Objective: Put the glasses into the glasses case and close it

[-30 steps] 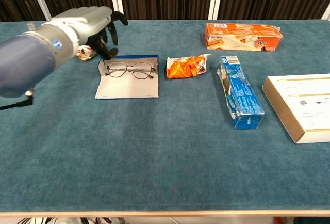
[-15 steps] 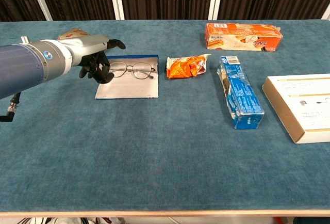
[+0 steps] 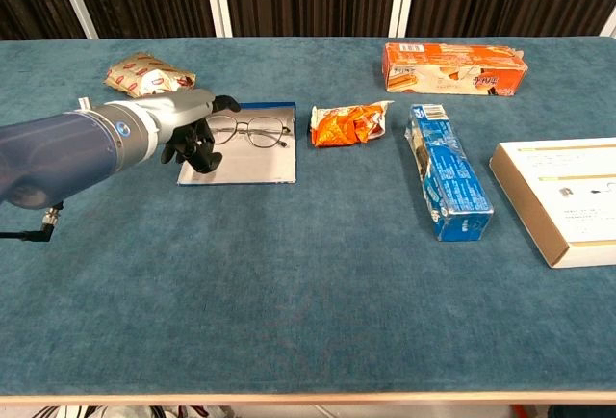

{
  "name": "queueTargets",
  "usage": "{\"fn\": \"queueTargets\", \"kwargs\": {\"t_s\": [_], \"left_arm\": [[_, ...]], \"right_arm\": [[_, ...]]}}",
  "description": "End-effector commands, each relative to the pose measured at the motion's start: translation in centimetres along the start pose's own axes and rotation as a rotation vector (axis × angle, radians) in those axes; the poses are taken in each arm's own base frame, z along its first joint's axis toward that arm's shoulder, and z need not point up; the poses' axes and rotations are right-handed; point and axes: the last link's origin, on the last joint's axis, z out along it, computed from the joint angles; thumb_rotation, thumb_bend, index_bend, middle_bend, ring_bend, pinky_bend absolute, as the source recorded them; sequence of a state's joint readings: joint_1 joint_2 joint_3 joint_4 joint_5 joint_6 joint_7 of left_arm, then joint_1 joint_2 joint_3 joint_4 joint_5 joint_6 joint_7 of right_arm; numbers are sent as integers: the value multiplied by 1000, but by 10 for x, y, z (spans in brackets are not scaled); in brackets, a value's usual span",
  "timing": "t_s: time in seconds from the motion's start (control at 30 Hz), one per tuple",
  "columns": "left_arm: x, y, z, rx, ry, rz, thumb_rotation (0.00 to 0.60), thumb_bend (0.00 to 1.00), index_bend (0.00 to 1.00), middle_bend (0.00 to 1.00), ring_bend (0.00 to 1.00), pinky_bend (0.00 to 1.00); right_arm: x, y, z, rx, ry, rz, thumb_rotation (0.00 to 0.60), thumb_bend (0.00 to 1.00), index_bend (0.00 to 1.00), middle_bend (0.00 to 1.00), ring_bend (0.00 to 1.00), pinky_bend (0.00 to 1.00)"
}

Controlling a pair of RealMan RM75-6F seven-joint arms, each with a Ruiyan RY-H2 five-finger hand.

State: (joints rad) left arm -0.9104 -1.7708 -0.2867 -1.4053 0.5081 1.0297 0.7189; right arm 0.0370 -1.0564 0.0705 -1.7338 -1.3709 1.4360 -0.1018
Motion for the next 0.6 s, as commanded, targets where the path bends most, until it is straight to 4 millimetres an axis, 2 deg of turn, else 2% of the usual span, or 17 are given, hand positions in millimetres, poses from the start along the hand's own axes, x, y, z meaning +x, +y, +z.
{"fn": "queueTargets", "kwargs": {"t_s": [0.03,0.6], "left_arm": [[-6,0,3,1,-11,0,600,512,0,709,719,717],[-14,3,6,-10,-5,21,600,511,0,707,720,719]], "right_arm": [[0,0,0,0,0,0,600,198,0,0,83,161],[0,0,0,-1,-1,-1,600,197,0,0,83,161]]}}
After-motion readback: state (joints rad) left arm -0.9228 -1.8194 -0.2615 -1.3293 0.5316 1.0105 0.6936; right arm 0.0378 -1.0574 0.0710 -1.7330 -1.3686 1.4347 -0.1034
